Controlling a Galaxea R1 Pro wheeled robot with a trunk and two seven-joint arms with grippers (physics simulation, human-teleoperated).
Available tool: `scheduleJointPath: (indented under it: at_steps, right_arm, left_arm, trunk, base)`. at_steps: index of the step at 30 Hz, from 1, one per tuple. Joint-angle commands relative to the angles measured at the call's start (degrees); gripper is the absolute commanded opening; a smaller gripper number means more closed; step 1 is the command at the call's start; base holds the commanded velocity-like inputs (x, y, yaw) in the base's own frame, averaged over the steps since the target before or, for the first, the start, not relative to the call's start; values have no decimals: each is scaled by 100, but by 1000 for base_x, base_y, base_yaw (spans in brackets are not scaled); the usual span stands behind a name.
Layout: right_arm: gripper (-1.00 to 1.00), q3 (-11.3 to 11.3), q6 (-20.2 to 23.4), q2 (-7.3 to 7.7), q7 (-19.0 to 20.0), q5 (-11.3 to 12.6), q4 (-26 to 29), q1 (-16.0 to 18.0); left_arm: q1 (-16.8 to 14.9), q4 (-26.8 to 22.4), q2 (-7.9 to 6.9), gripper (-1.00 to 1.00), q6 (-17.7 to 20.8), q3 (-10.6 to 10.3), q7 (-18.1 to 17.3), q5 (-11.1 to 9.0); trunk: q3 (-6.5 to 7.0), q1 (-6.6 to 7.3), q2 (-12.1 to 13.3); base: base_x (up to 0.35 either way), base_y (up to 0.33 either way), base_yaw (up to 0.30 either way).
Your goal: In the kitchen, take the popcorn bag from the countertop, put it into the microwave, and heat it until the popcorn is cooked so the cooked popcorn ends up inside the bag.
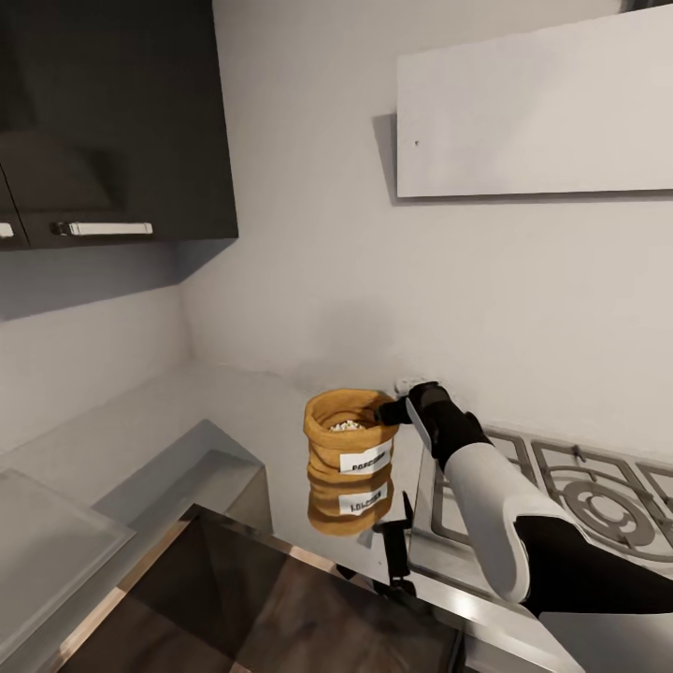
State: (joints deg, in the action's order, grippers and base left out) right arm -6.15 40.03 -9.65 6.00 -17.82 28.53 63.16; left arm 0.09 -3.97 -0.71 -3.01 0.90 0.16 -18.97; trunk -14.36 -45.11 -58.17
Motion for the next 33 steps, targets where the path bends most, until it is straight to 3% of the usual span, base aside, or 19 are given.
scheduleJointPath:
  at_steps: [1, 11, 26, 27, 33]
  right_arm:
    - [100, -44, 23, -4, 50, -63, 13, 3]
    - [100, -44, 31, -2, 59, -63, 73, 3]
    - [100, -44, 32, 15, 42, -44, -166, 3]
    - [-100, -44, 31, 15, 41, -45, -169, 3]
    - [-100, -44, 39, 8, 41, -61, -172, 3]
  left_arm:
    - [1, -7, 0, 100, -7, 6, -2, -19]
    - [0, -7, 0, 100, -7, 6, -16, -19]
    - [2, -7, 0, 100, -7, 6, -16, -19]
    - [1, -7, 0, 100, -7, 6, -16, -21]
    - [0, -7, 0, 100, -7, 6, -16, -19]
  trunk:
    - [-7, -1, -5]
    - [-7, -1, -5]
    - [-7, -1, -5]
    - [-7, -1, -5]
    - [-7, -1, -5]
  base:
    - [61, 0, 0]
    - [161, 0, 0]
    - [6, 0, 0]
    - [0, 0, 0]
    - [0, 0, 0]
